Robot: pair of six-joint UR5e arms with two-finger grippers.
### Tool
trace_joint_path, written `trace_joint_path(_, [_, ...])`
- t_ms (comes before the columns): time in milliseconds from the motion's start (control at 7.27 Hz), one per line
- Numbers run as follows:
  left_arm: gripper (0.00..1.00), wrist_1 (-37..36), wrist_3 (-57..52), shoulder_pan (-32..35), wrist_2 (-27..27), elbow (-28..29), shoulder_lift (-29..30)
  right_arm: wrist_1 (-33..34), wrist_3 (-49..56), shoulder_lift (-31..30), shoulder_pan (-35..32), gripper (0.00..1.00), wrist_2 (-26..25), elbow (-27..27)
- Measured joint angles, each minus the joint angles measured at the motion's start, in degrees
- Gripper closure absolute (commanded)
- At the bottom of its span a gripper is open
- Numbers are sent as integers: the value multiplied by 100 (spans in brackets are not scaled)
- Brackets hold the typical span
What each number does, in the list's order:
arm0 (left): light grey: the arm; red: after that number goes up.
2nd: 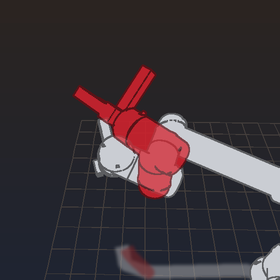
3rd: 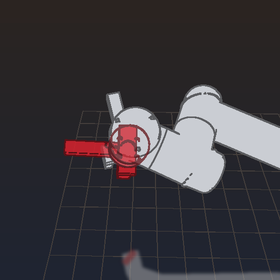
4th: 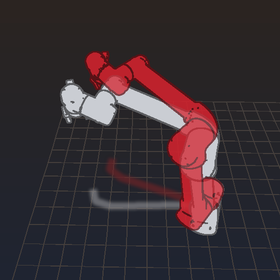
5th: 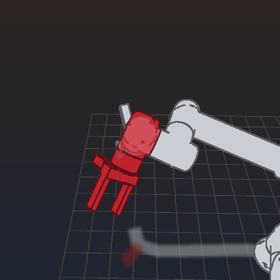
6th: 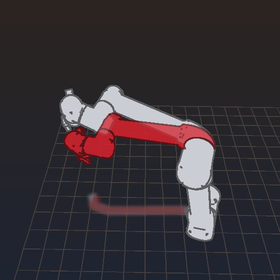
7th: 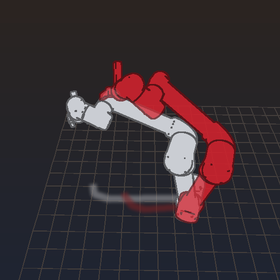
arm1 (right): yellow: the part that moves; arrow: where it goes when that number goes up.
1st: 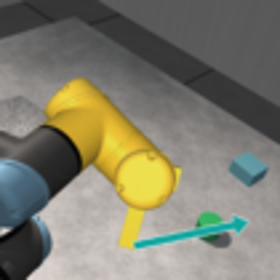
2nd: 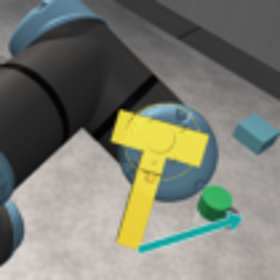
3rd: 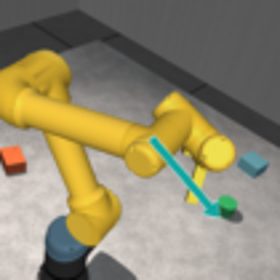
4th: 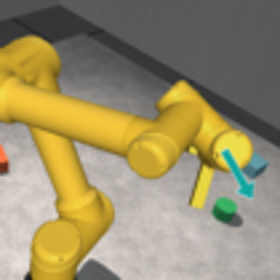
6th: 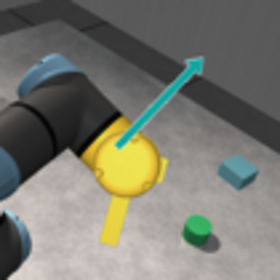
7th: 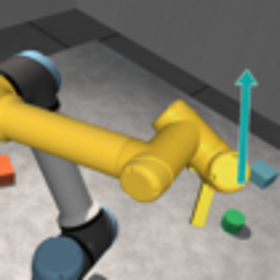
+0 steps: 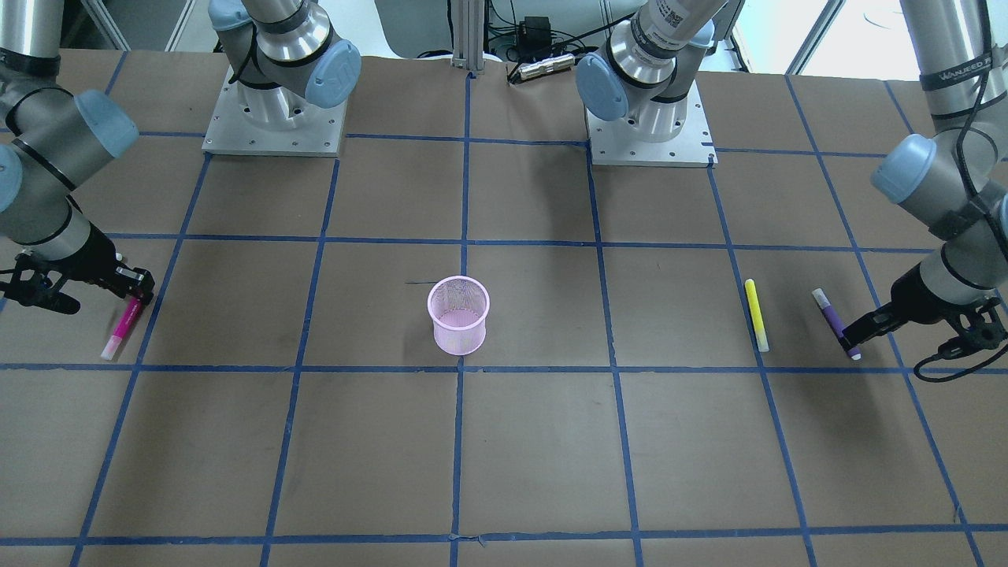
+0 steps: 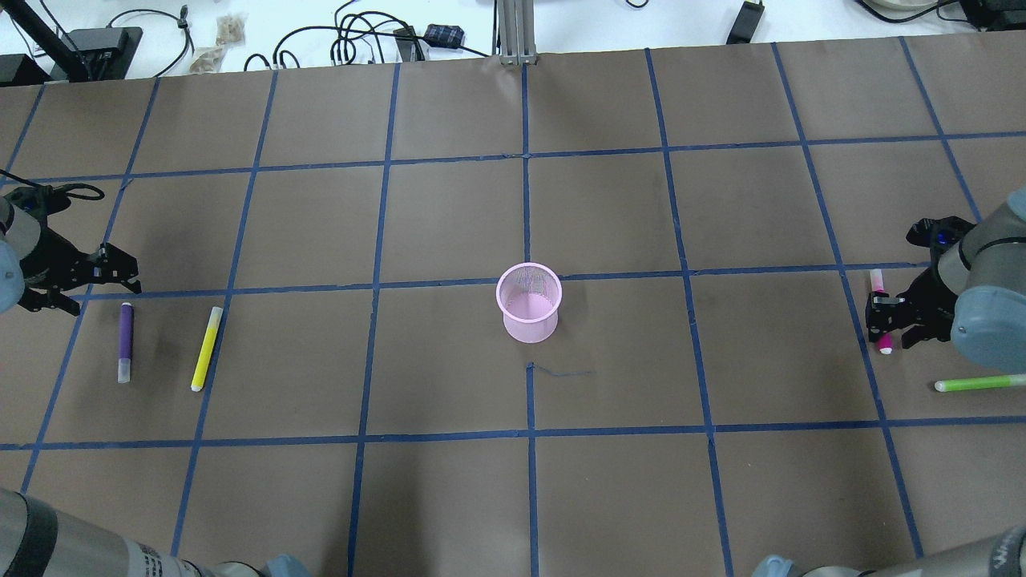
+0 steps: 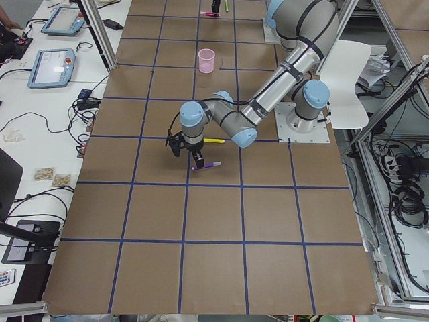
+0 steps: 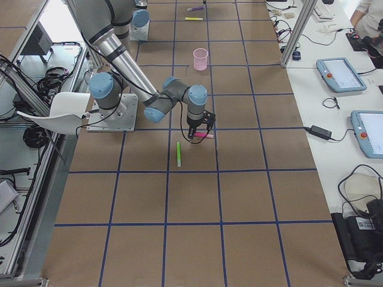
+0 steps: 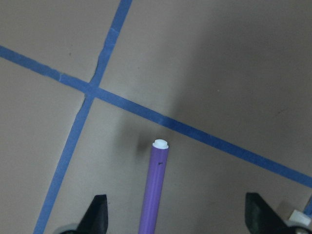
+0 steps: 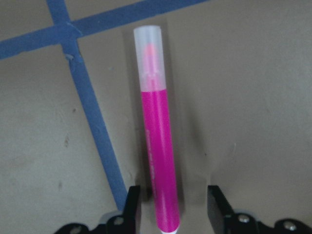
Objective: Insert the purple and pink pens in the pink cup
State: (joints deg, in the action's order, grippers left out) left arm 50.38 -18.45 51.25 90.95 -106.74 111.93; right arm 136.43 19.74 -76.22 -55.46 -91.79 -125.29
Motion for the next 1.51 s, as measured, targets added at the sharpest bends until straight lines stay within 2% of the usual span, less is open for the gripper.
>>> trace_joint_path(138, [8,-215,-82,-5,-7,-2,131,-21,-3,-7,0,100,-17,3])
trace_joint_path(275, [10,-318,-112,-7,-18,-4,232,-39,-9,-22,0,100,-64,7])
trace_joint_path(413, [16,-359,-125,-9,-33,-4,315,-97,-16,-102,-11,100,-188,32])
trace_joint_path(550, [28,-370,-139,-9,-39,-4,375,-361,-68,-345,-61,100,-302,110])
trace_joint_path(688, [49,-366,-158,-9,-33,-3,407,-993,-296,-752,-232,100,-330,323])
trace_joint_path(826, [57,-349,-165,-9,-8,1,416,-1792,-750,-1098,-585,100,-288,657])
trace_joint_path(963, [61,-324,-161,-10,23,3,417,-2661,-1407,-1288,-1085,100,-93,1100])
trace_joint_path(1239, [61,-279,-150,-10,42,4,423,-4143,-2946,-1350,-2094,100,1009,2107])
trace_joint_path(1514, [60,-213,-143,-9,51,4,427,-4569,-4142,-1061,-2879,100,2477,2610])
